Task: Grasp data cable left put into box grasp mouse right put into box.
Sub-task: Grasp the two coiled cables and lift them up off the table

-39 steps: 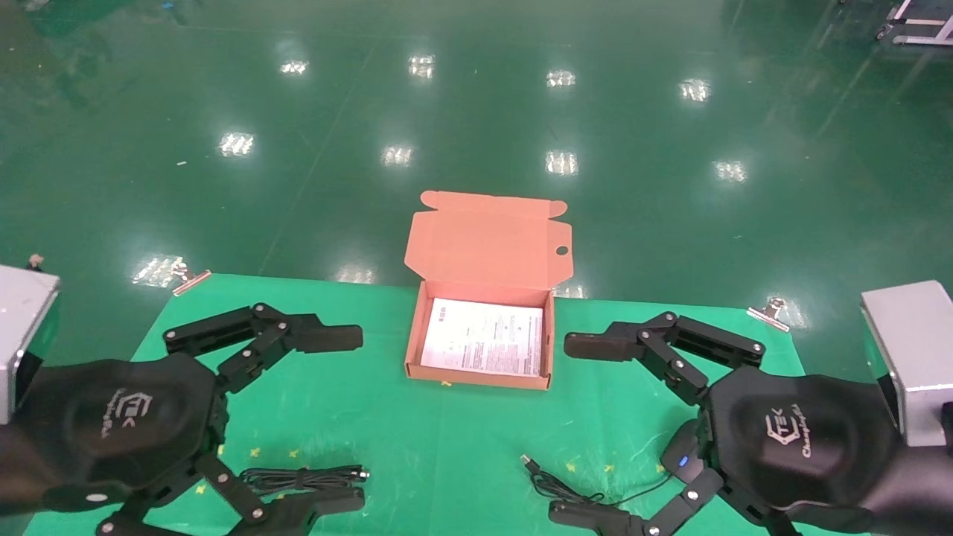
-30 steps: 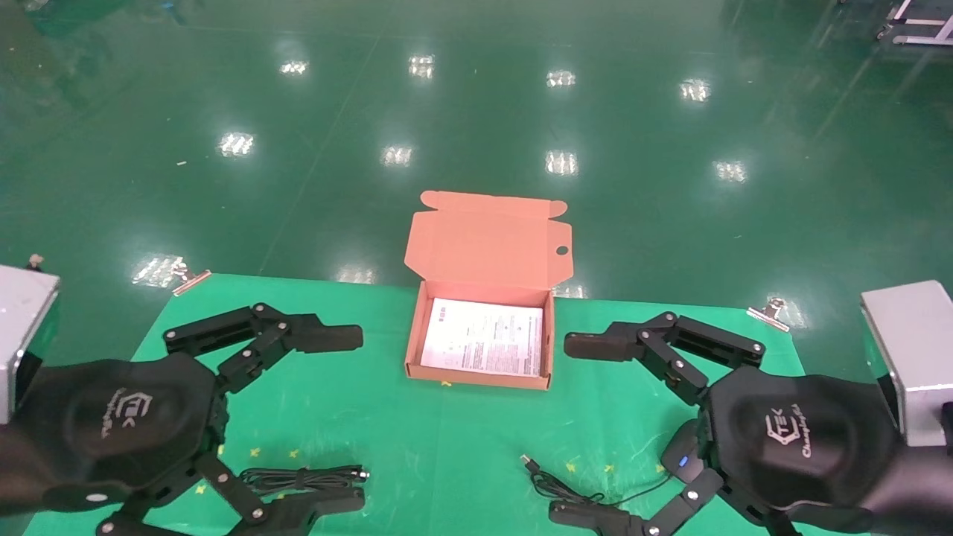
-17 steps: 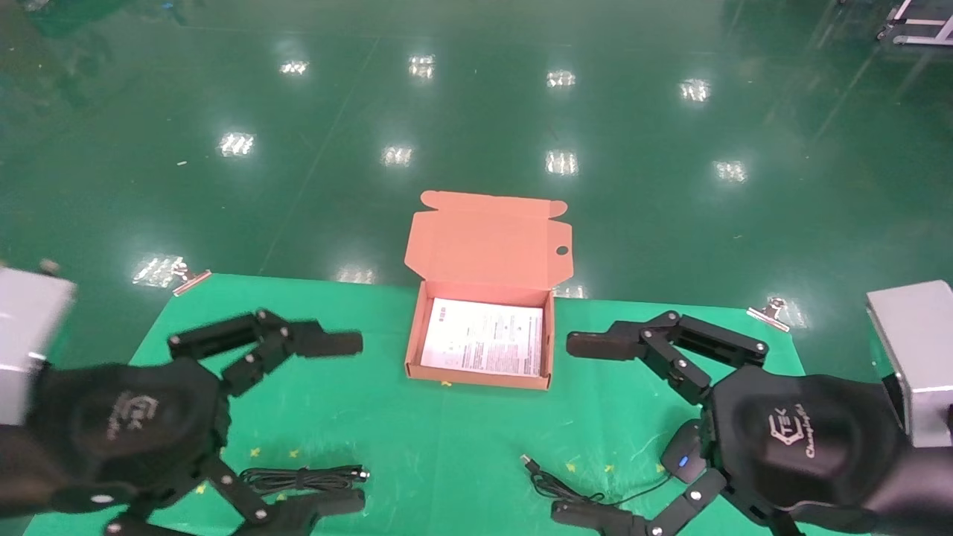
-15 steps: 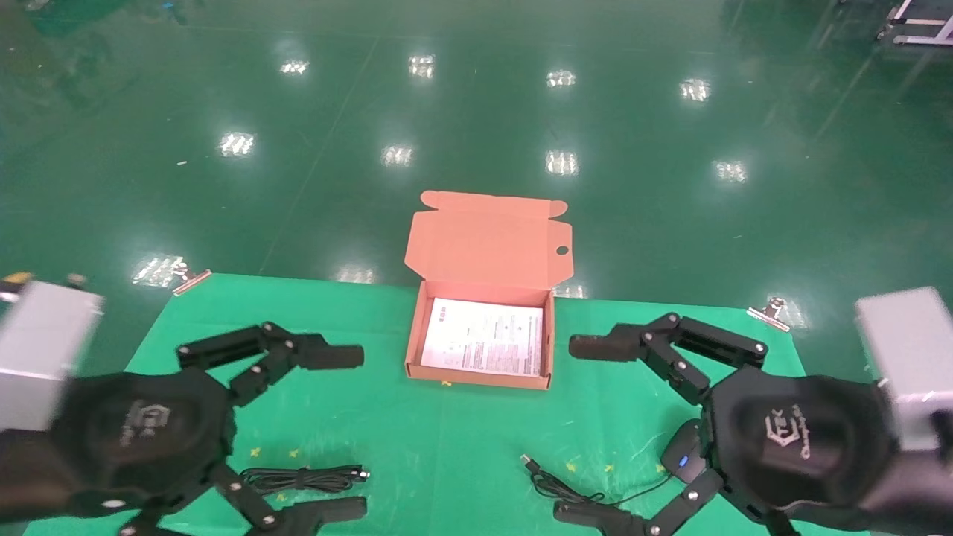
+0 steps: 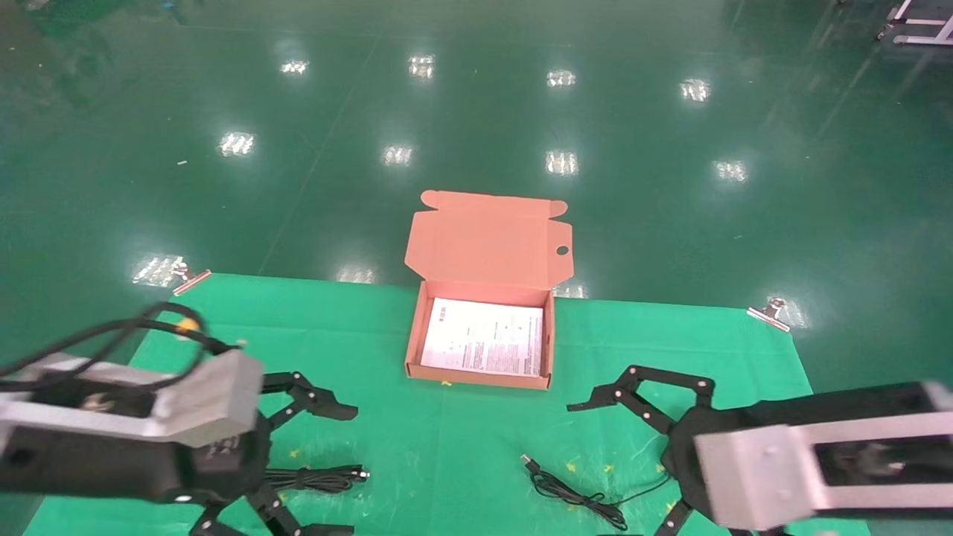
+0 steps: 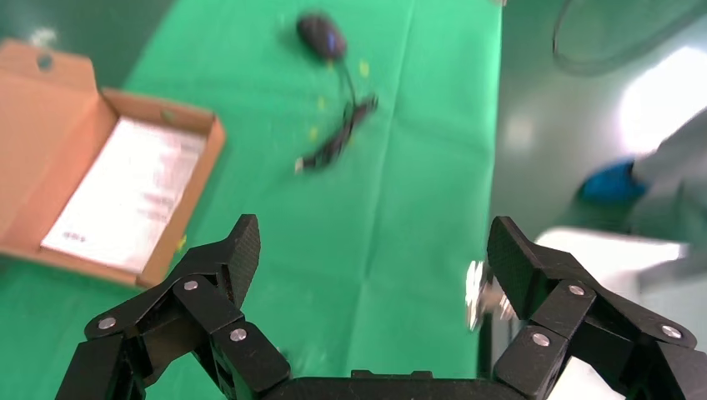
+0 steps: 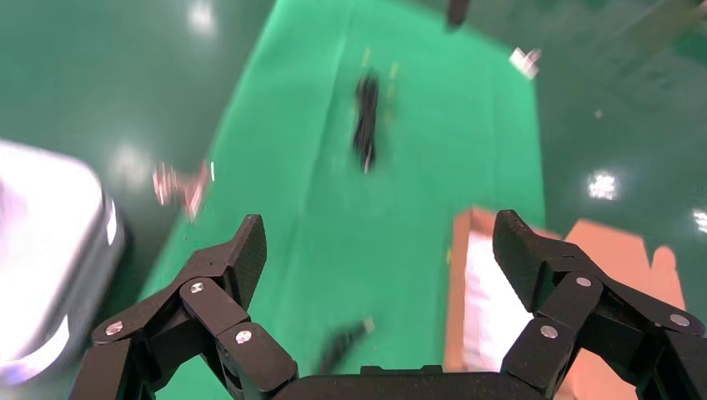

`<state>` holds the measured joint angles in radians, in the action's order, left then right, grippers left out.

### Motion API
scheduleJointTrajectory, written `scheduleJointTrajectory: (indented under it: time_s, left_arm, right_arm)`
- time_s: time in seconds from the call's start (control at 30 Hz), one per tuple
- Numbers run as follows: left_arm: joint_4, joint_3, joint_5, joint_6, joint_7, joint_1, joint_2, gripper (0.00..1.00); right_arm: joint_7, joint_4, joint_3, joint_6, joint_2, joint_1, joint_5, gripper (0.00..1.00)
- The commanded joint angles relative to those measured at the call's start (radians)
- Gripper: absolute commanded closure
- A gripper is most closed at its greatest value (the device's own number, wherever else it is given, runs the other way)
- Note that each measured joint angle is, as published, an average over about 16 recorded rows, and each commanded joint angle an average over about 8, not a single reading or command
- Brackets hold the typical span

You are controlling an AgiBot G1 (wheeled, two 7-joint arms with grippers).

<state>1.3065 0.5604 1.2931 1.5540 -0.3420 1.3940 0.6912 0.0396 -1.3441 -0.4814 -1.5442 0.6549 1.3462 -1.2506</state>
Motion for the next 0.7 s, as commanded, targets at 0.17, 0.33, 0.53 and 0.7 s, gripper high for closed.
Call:
scheduleJointTrajectory:
  time_s: [0.17, 0.33, 0.53, 0.7]
  left_arm:
    - [-0.006, 0.125, 0.215, 0.012, -0.015, 0.117, 0.069, 0.00]
    - [-0.014, 0.218, 0.385, -0.003, -0.034, 0.167, 0.127, 0.00]
    - [-0.010, 0.297, 0.561, -0.045, -0.063, 0.165, 0.181, 0.00]
    - [-0.017, 0.339, 0.677, -0.100, -0.100, 0.129, 0.212, 0.00]
  right_arm:
    - [0.087, -0.006, -0.107, 0.011, 0.046, 0.076, -0.193, 0.00]
    - [0.113, -0.008, -0.168, 0.045, 0.087, 0.089, -0.322, 0.00]
    - [0.124, -0.008, -0.223, 0.099, 0.131, 0.071, -0.456, 0.00]
    - [0.098, -0.004, -0.252, 0.146, 0.159, 0.035, -0.534, 0.00]
